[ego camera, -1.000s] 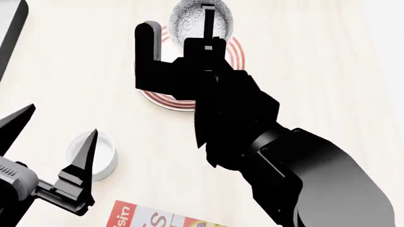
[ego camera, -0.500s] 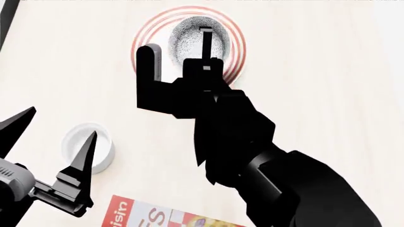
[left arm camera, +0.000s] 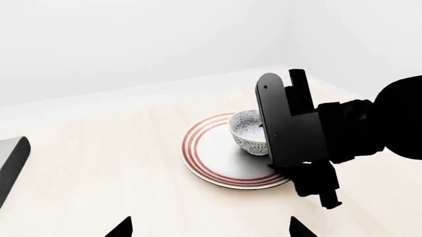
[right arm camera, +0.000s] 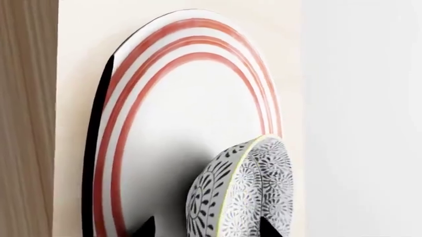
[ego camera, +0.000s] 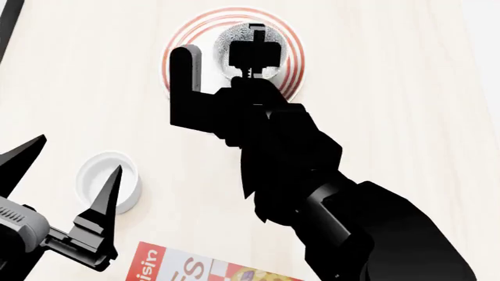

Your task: Pick the akita bowl on the cookies box and place it on the plate.

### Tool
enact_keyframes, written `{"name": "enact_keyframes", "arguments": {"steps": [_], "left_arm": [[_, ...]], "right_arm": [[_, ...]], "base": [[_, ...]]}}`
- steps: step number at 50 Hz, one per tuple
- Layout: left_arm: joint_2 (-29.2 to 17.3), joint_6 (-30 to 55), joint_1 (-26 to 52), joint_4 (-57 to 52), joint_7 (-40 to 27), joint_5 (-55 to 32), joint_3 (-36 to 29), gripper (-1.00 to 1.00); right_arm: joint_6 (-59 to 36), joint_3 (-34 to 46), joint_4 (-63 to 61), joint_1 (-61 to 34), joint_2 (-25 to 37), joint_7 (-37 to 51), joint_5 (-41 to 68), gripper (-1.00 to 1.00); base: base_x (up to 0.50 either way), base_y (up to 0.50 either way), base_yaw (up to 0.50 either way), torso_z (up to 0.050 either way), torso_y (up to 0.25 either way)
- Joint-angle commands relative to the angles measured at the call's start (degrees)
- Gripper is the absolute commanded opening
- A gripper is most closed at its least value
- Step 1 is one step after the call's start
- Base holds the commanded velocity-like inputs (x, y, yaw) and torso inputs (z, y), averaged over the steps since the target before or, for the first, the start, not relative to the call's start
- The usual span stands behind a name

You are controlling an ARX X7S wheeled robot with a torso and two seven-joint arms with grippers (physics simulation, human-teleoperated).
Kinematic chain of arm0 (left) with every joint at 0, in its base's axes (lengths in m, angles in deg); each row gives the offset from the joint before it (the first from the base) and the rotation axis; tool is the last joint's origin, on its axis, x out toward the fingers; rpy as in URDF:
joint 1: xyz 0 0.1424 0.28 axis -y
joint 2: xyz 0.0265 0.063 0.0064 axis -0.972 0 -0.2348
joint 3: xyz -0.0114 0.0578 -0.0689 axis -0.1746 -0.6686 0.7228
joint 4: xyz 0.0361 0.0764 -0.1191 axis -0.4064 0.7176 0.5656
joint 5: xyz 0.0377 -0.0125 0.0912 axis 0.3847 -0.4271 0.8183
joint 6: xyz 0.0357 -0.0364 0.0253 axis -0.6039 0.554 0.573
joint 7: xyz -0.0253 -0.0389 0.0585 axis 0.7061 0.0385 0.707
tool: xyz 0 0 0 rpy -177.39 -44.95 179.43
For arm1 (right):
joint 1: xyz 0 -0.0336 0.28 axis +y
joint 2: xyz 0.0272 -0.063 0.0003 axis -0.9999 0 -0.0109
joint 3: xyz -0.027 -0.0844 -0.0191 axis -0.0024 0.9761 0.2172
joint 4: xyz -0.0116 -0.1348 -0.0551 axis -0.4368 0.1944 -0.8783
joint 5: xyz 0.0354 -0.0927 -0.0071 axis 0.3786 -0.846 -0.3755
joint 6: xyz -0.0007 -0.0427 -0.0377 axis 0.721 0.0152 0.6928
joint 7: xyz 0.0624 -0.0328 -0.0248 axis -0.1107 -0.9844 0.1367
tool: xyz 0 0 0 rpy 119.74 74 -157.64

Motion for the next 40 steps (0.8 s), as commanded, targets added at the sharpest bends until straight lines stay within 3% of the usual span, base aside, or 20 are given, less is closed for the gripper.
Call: {"name": "enact_keyframes", "arguments": {"steps": [1,7,19,26,40], "left_arm": [[0.89,0.27,-0.19,-0.75,1.20,1.02,0.85,1.00],[0.94,0.31,-0.08,-0.39,1.08,1.19,0.66,1.00],[0.49,1.17,-0.34,-1.36,0.09,0.62,1.28,1.00],[0.40,1.96,-0.26,-2.90,-1.12,0.22,1.84,1.00],[-0.28,1.86,-1.69,-9.84,-6.52,-1.85,8.04,1.00]], "right_arm": [[-1.06,-1.59,-0.28,-0.74,-1.27,-1.87,0.07,1.00],[-1.77,-1.09,-2.82,-1.27,-0.62,-2.39,-0.29,1.00],[-24.99,-1.35,-47.75,-3.85,17.25,-1.32,2.46,1.00],[-32.49,-3.08,-63.87,-5.21,24.44,0.59,3.55,1.00],[-43.81,-18.83,-96.74,-1.41,41.87,10.77,11.61,1.00]], "base": [[0.00,0.00,0.00,0.000,0.000],[0.00,0.00,0.00,0.000,0.000],[0.00,0.00,0.00,0.000,0.000],[0.00,0.00,0.00,0.000,0.000],[0.00,0.00,0.00,0.000,0.000]]}}
